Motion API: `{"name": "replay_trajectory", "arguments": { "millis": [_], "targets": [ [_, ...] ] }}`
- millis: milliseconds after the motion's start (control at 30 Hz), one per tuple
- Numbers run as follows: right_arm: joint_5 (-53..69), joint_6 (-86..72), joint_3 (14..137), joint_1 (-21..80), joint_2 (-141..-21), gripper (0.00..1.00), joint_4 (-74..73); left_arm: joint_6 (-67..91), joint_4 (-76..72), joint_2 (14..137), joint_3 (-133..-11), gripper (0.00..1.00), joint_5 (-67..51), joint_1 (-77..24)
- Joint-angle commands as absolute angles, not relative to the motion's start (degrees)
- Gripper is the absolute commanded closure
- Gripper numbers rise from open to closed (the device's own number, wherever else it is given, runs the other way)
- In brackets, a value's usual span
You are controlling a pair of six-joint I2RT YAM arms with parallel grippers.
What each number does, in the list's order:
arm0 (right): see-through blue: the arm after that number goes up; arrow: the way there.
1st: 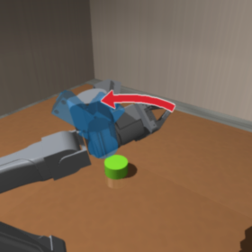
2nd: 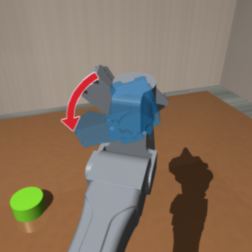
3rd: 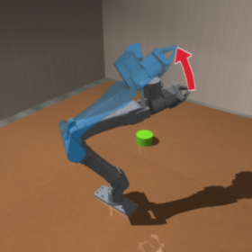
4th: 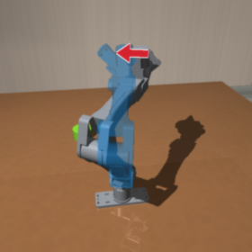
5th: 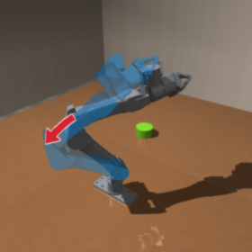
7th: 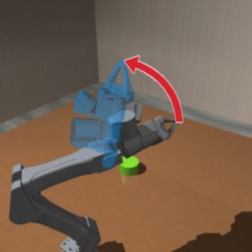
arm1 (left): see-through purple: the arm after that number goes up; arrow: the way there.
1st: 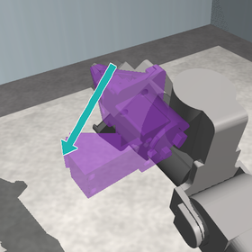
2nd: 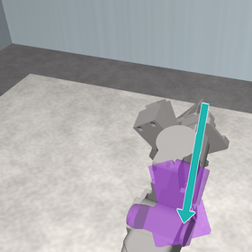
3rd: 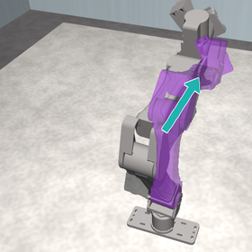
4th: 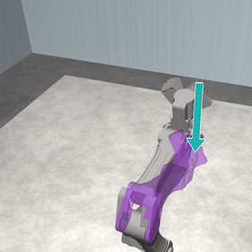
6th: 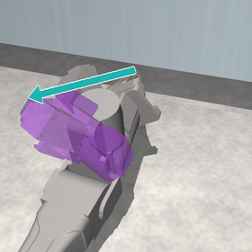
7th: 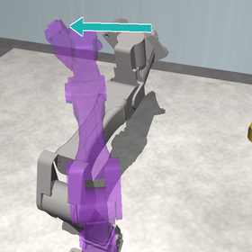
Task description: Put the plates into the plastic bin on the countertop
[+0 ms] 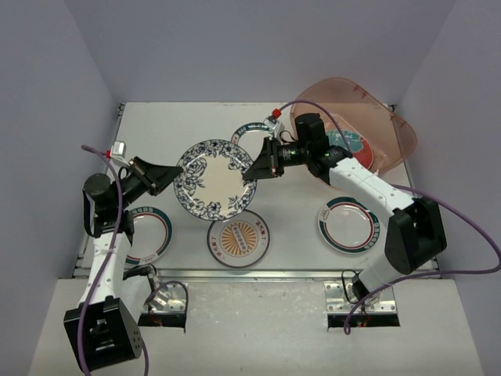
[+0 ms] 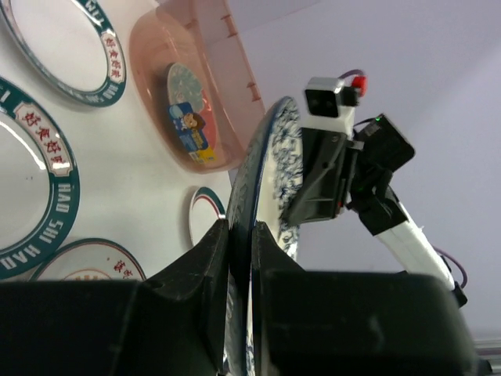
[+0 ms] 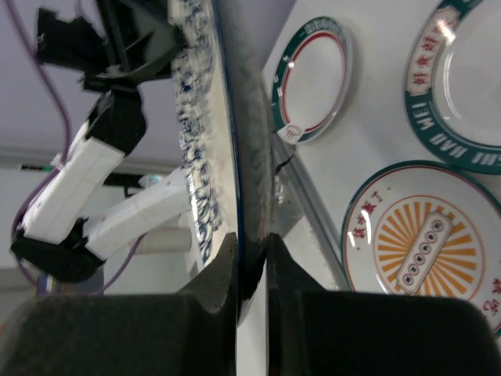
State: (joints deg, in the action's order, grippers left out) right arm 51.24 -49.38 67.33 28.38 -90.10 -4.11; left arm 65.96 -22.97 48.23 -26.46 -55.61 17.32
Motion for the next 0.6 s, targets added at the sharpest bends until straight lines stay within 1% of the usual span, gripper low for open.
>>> {"name": "replay_trajectory", "arguments": {
  "millis": [0, 67, 100, 133, 200, 267, 333, 367, 400, 467, 500, 567],
  "targets": [
    [54.03, -54.00, 67.77, 26.35, -88.99, 1.00, 2.45, 61.72, -17.99, 48.06, -34.46, 0.66, -52.16, 16.44],
    [52.06, -56.05, 67.20, 23.66, -88.09, 1.00, 2.12, 54.86, -9.28, 47.96, -38.64, 0.11, -48.47, 16.44],
    [50.01, -57.65, 66.39, 21.13, -87.04, 1.00, 1.79, 49.94, -2.48, 47.93, -41.62, 0.00, -44.80, 16.46],
    [47.48, -59.63, 65.31, 17.93, -85.68, 1.00, 1.41, 44.30, 5.70, 47.84, -44.96, 0.00, -40.11, 16.51],
    [43.14, -63.08, 62.49, 10.06, -83.20, 1.00, 0.66, 34.91, 17.36, 45.84, -48.50, 0.00, -28.32, 16.44],
    [36.74, -67.62, 59.65, 3.58, -78.57, 1.00, 0.02, 30.40, 23.06, 42.58, -49.84, 0.00, -18.07, 16.44],
    [25.04, -72.80, 57.41, -2.22, -75.20, 1.00, -3.43, 27.16, 24.65, 36.78, -47.65, 0.00, -12.25, 16.28],
    [18.96, -74.08, 56.96, -4.98, -73.76, 1.00, -6.29, 26.03, 24.77, 33.96, -45.72, 0.00, -10.49, 15.91],
    [15.19, -75.15, 56.80, -6.37, -73.06, 1.00, -7.54, 25.71, 23.04, 32.11, -44.19, 0.00, -12.13, 15.76],
    [5.36, -77.72, 56.49, -6.77, -71.75, 1.00, -8.64, 25.18, 20.36, 28.26, -37.70, 0.00, -15.45, 15.73],
    [0.17, -80.34, 56.34, -6.77, -71.46, 1.00, -9.21, 24.97, 19.71, 27.11, -36.60, 0.00, -16.32, 15.73],
    [-4.02, -83.48, 56.12, -6.77, -72.33, 1.00, -8.88, 24.52, 19.25, 27.33, -35.82, 0.00, -17.57, 15.30]
  ]
}}
